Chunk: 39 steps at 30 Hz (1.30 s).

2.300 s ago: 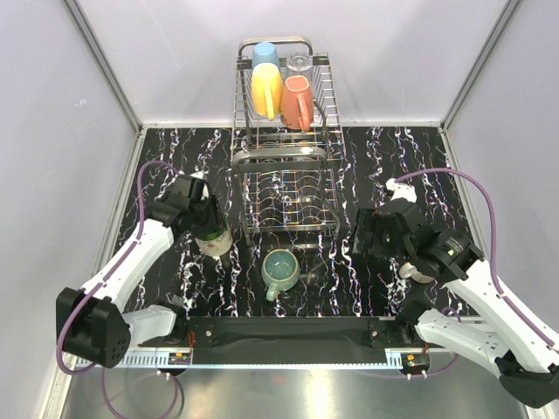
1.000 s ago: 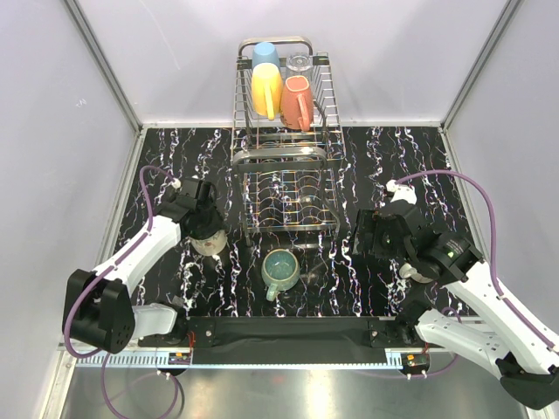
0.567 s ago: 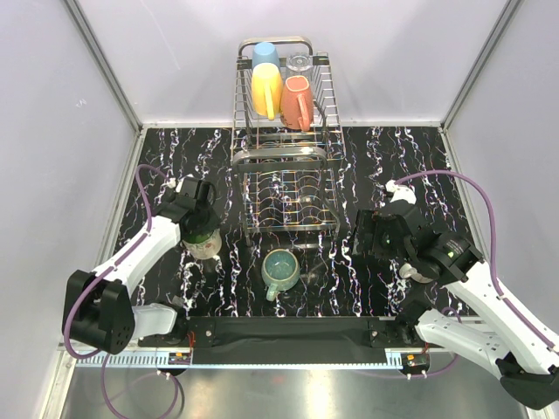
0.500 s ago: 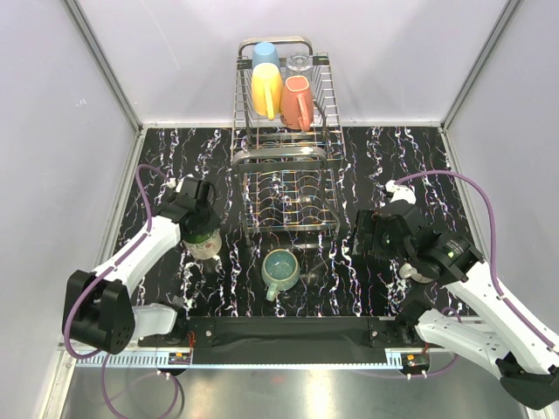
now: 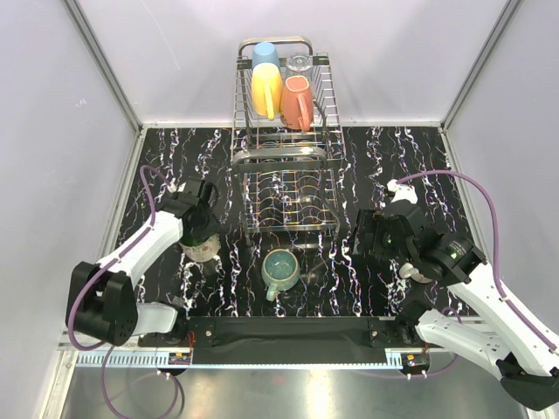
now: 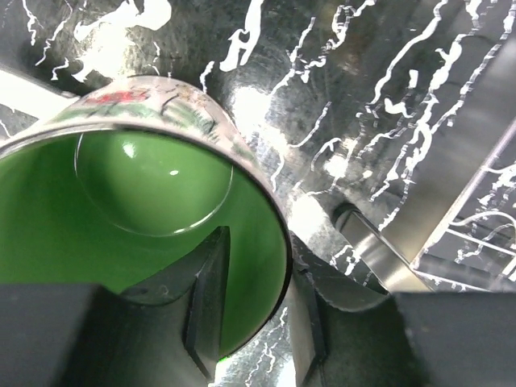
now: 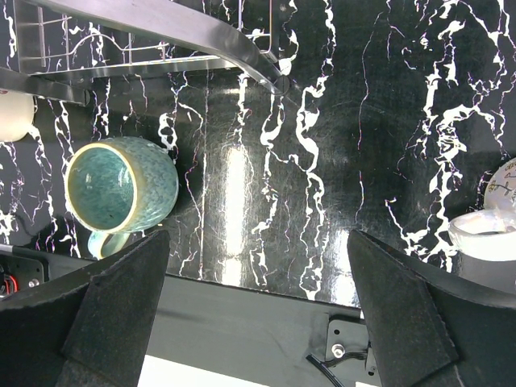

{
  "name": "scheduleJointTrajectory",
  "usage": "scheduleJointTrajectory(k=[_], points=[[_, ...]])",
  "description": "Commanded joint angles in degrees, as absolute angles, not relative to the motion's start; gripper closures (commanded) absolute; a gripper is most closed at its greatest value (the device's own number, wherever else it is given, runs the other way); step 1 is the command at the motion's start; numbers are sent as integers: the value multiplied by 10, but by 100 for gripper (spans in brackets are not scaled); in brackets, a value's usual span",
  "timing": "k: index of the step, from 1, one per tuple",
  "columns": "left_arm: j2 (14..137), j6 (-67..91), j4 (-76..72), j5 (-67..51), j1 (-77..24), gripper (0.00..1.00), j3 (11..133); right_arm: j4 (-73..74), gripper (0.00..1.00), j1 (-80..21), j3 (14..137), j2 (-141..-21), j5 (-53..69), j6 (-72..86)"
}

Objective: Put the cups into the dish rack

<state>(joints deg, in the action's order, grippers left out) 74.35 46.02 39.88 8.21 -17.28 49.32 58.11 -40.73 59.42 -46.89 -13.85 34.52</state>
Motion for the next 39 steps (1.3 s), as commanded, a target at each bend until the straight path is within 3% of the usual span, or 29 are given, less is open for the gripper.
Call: scheduleJointTrajectory(k=[1, 3, 4, 7, 14, 25, 33, 36, 39], points=[[770, 455, 448, 105, -167, 66, 497, 559, 2, -408, 603, -468, -133, 352], [777, 461, 447, 107, -166, 72, 494, 561, 2, -408, 605, -468, -134, 351], [776, 461, 440, 101, -164, 87, 494, 562, 2, -407, 605, -466, -134, 350], [759, 465, 443, 98, -156, 100, 498, 566, 2, -407, 606, -463, -136, 350], [663, 464, 504, 115, -143, 100, 570, 566, 2, -407, 615, -467, -136, 345], [488, 518, 565, 151, -142, 100, 803, 561, 2, -408, 665, -492, -114, 316], [452, 551, 385, 4, -142, 100, 890, 522, 3, -408, 735, -482, -48, 249], [457, 586, 291, -109, -142, 100, 890, 465, 2, -408, 751, -474, 15, 209], [454, 658, 194, -151, -142, 100, 869, 389, 3, -408, 763, -472, 115, 158]])
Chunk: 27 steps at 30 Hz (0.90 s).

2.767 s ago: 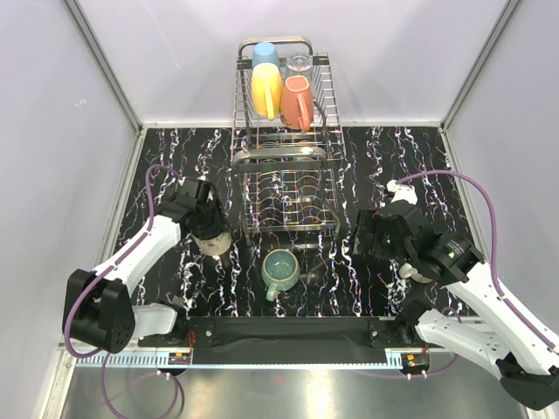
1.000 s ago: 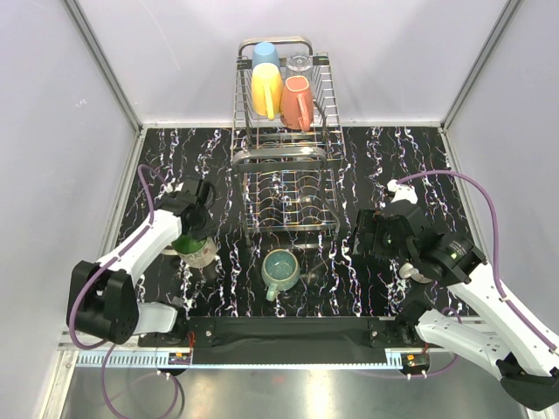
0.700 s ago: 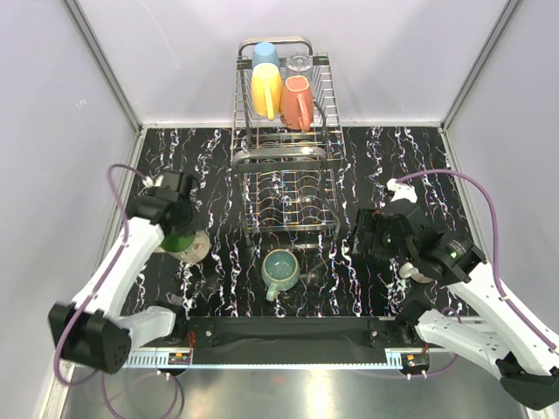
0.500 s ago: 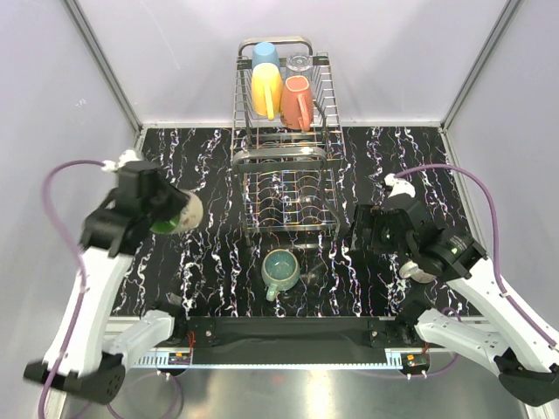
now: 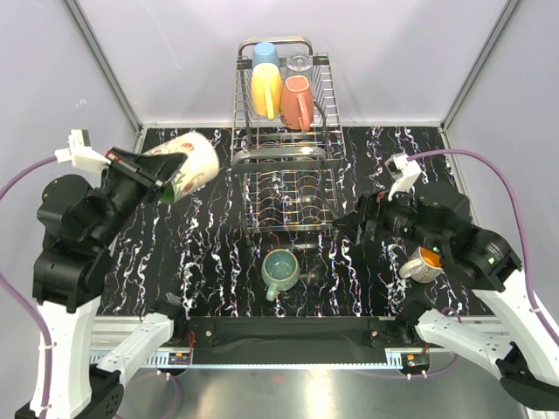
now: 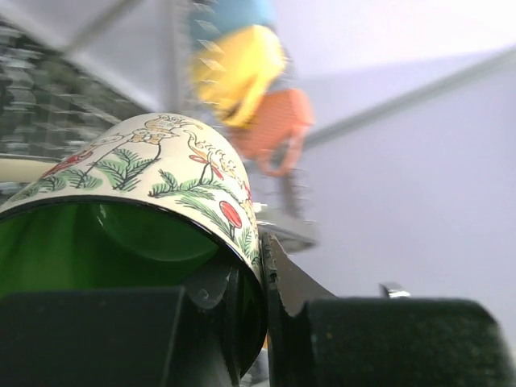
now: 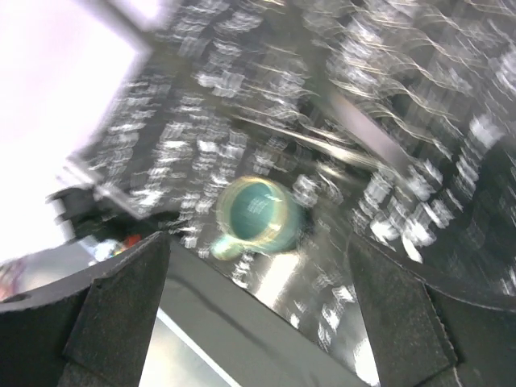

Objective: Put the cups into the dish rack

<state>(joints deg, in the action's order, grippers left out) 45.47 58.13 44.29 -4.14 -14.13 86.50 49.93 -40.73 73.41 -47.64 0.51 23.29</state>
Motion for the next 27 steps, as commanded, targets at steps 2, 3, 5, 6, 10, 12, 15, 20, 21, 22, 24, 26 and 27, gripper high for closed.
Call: scheduleJointTrajectory(k=[2, 3, 5, 6, 10, 12, 15, 20, 21, 22, 24, 26, 27], points=[[449, 693, 134, -169, -142, 100, 844, 342, 2, -407, 763, -477, 211, 131], [447, 732, 80, -180, -142, 100, 838, 305, 2, -407, 767, -494, 235, 115], [448, 771, 28, -192, -142, 100, 824, 274, 2, -407, 794, -516, 292, 113], [454, 806, -12, -203, -142, 100, 820, 244, 2, -408, 806, -540, 335, 116], [472, 887, -130, -234, -144, 100, 813, 144, 3, -407, 850, -589, 420, 135], [478, 910, -158, -234, -149, 100, 819, 97, 4, -407, 859, -610, 438, 132], [492, 964, -190, -225, -167, 100, 813, 38, 4, -407, 872, -634, 461, 117], [524, 1105, -206, -229, -206, 100, 783, -30, 4, -408, 886, -678, 465, 46], [538, 1140, -232, -235, -221, 100, 781, -44, 5, -408, 885, -688, 462, 26], [545, 1152, -233, -242, -228, 100, 783, -54, 5, -407, 875, -693, 454, 5], [554, 1164, -216, -252, -243, 100, 791, -81, 7, -407, 868, -712, 447, -60], [561, 1169, -214, -254, -264, 100, 796, -83, 8, -407, 866, -721, 457, -114], [562, 1174, -222, -252, -272, 100, 798, -83, 8, -407, 866, -729, 454, -123]])
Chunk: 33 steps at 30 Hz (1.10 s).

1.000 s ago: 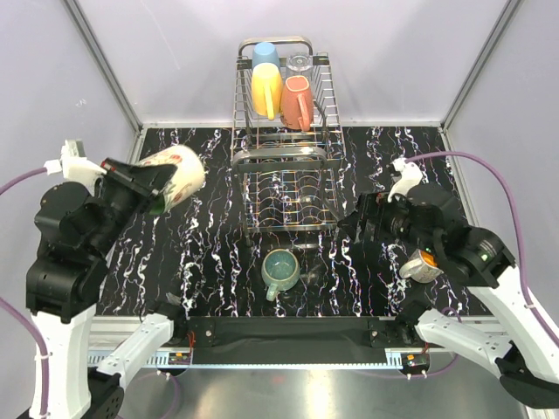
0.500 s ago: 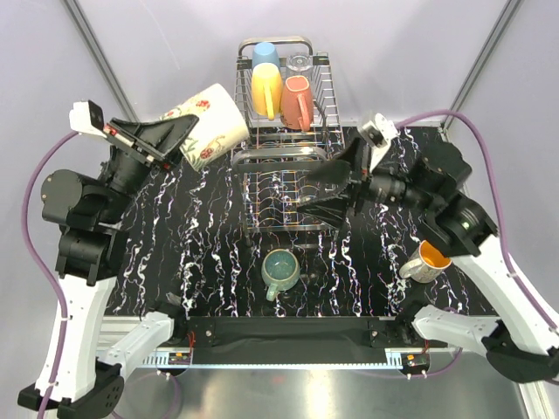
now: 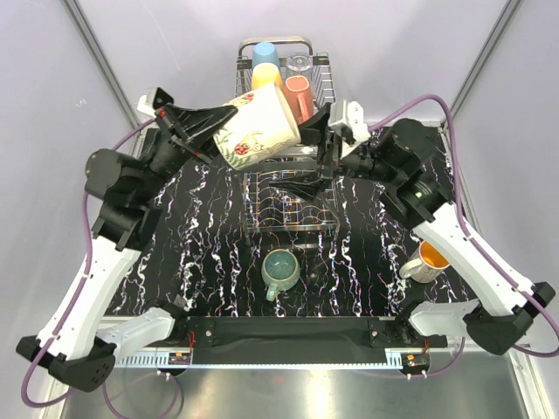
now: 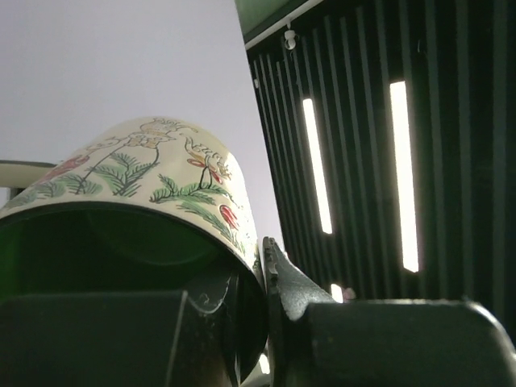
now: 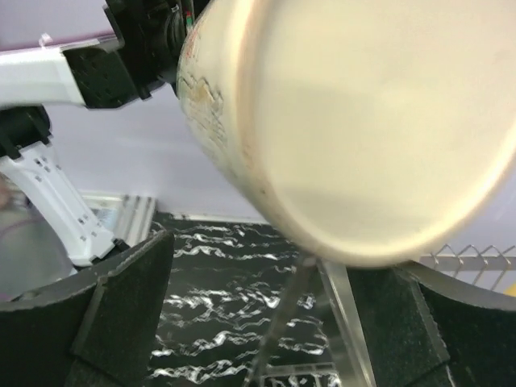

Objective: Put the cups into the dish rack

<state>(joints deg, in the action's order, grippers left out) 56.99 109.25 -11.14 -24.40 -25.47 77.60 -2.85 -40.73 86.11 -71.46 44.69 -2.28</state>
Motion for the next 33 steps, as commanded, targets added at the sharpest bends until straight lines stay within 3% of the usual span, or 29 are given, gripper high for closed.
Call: scheduleJointTrajectory(k=[1, 19, 27, 33], points=[[563, 1176, -229, -251, -275, 100, 800, -78, 8, -408, 872, -734, 455, -133], [560, 1155, -225, -266, -307, 100, 831, -24, 9, -407, 815, -642, 446, -113], [546, 1137, -199, -278, -319, 100, 843, 79, 13, -407, 817, -607, 363, -184], [538, 1126, -186, -282, -343, 100, 837, 75, 14, -407, 819, -603, 348, -185]])
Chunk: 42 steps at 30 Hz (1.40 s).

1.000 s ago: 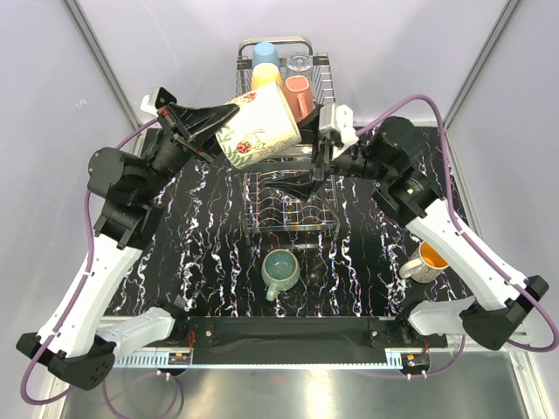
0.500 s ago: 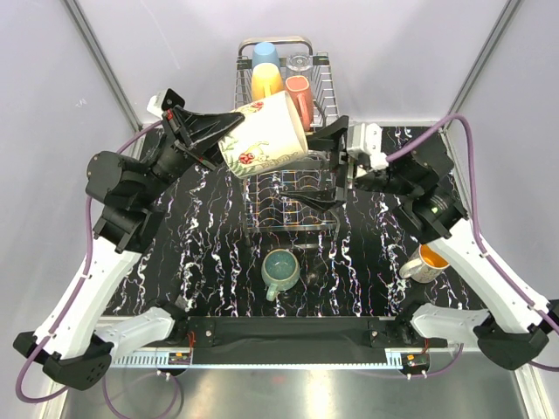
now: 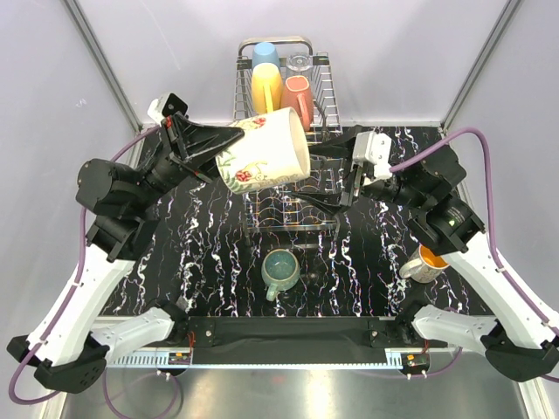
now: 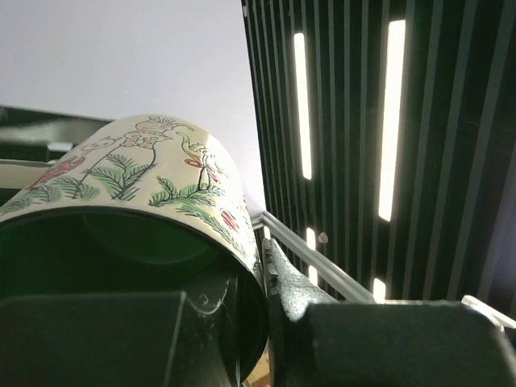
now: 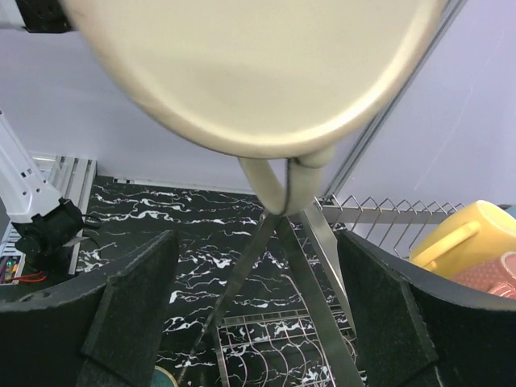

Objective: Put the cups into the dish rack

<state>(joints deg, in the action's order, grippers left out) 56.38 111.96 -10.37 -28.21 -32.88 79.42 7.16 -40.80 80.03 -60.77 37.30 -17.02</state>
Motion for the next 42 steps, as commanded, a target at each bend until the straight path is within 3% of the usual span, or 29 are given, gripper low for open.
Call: scheduleJointTrajectory(k=[1, 7, 14, 21, 22, 24, 30, 32, 34, 35, 38, 42], points=[[538, 1126, -187, -283, -347, 100, 832, 71, 14, -408, 826, -607, 359, -182], [546, 1126, -200, -285, -371, 100, 832, 5, 21, -407, 860, -655, 451, -108], [552, 1134, -214, -285, -387, 100, 834, -101, 36, -408, 889, -711, 558, -12], [555, 1139, -222, -286, -392, 100, 825, -143, 63, -407, 866, -707, 547, 32], [553, 1140, -223, -285, -392, 100, 823, -146, 83, -408, 868, -705, 538, 49], [549, 1142, -222, -283, -392, 100, 810, -146, 97, -408, 869, -701, 537, 58], [535, 1142, -196, -277, -392, 98, 779, -164, 100, -407, 855, -685, 523, 95], [533, 1130, -171, -275, -391, 81, 776, -147, 100, -408, 855, -678, 513, 99], [533, 1126, -160, -274, -391, 58, 773, -120, 100, -408, 854, -671, 484, 98], [533, 1120, -157, -276, -391, 34, 771, -112, 100, -408, 854, -664, 472, 96], [533, 1108, -145, -285, -389, 8, 761, -91, 100, -408, 842, -640, 416, 96], [533, 1072, -98, -308, -378, 1, 754, -62, 100, -407, 817, -607, 319, 95]])
